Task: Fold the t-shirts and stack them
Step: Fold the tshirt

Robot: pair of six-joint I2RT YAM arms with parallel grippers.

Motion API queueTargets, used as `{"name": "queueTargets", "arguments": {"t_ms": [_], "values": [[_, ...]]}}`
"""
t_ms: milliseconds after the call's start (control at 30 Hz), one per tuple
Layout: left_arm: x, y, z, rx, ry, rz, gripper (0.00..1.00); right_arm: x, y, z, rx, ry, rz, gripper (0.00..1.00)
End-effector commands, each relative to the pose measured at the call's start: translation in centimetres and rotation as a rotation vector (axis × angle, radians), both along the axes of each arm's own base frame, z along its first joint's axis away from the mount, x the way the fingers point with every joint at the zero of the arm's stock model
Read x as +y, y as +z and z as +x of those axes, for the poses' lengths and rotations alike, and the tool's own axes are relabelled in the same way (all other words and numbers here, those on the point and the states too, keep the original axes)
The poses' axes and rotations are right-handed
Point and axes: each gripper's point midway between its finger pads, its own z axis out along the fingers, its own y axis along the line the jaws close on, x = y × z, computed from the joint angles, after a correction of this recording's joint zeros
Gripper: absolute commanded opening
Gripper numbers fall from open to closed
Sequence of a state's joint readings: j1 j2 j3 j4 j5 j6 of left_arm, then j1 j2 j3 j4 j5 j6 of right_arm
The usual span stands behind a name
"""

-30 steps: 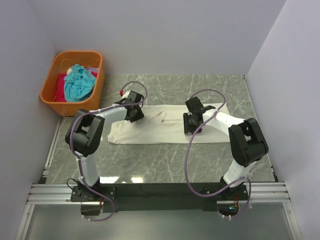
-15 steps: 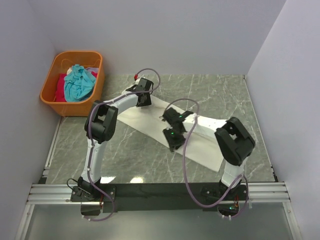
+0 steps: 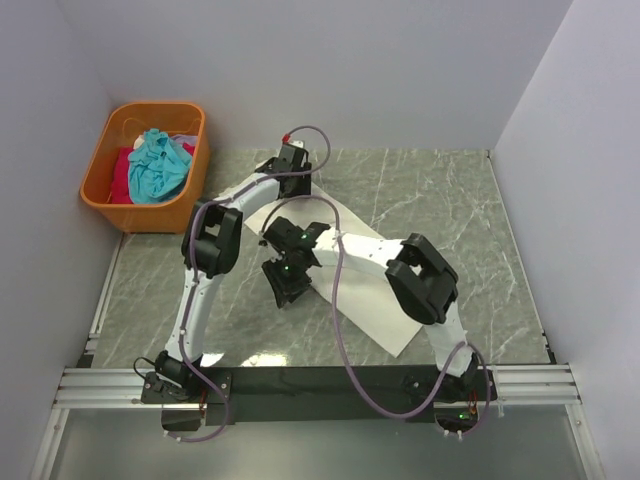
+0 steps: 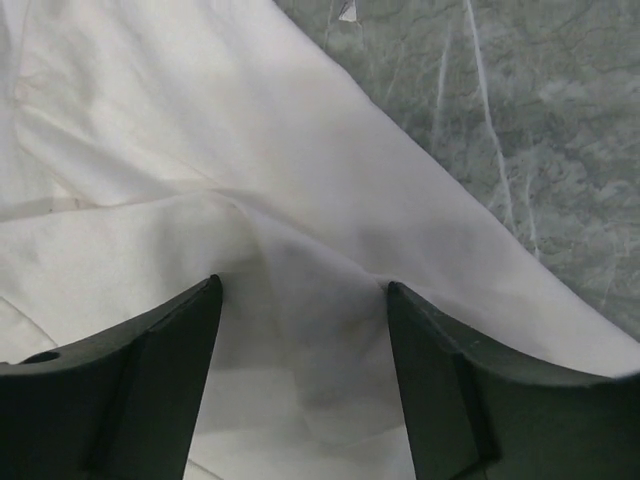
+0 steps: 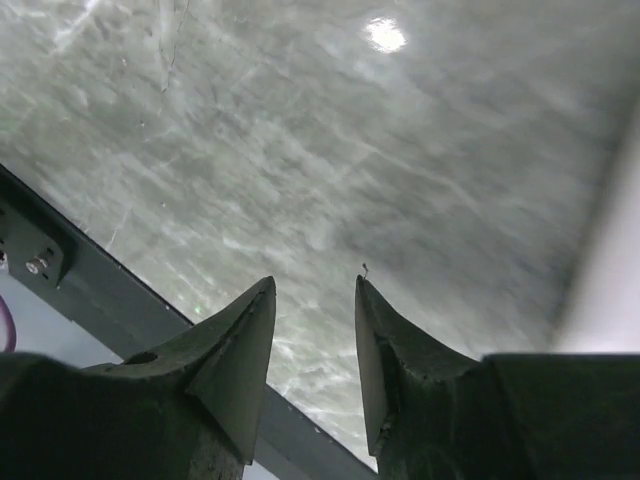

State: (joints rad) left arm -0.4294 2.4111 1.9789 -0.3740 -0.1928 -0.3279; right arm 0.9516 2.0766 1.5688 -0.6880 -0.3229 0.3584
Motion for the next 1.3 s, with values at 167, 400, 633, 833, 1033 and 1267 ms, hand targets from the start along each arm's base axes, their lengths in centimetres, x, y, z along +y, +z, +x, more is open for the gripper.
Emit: {"name": "queueTargets", "arguments": {"t_ms": [167, 400, 633, 833, 1033, 1267], "values": [[1.8, 12.5, -1.5, -0.178, 0.118, -0.184, 0.86, -9.8, 4.6, 3.3, -0.207, -0.169, -0.061, 0.47], [2.8, 13.2, -6.8, -0.089, 0.299, -0.301, 0.86, -17.7, 1.5, 2.3, -0.210, -0.224, -0.222, 0.48], [1.9, 7.2, -11.2, 0.055, 0.317, -0.270, 0.71, -18.4, -1.1, 1.6, -0.147, -0.197, -0.279, 0.46], [1.6, 2.6, -11.7, 0.145, 0.327, -0.223, 0.67, -17.6, -2.2, 0.5, -0.078, -0.143, -0.298, 0.44], [2.6, -2.0, -10.6, 0.213, 0.332, -0.087, 0.64, -14.9, -3.2, -0.9, -0.001, -0.072, -0.273, 0.39], [3.6, -3.8, -8.1, 0.205, 0.263, -0.009, 0.65, -9.5, -3.3, -3.1, 0.094, 0.065, -0.206, 0.35]]}}
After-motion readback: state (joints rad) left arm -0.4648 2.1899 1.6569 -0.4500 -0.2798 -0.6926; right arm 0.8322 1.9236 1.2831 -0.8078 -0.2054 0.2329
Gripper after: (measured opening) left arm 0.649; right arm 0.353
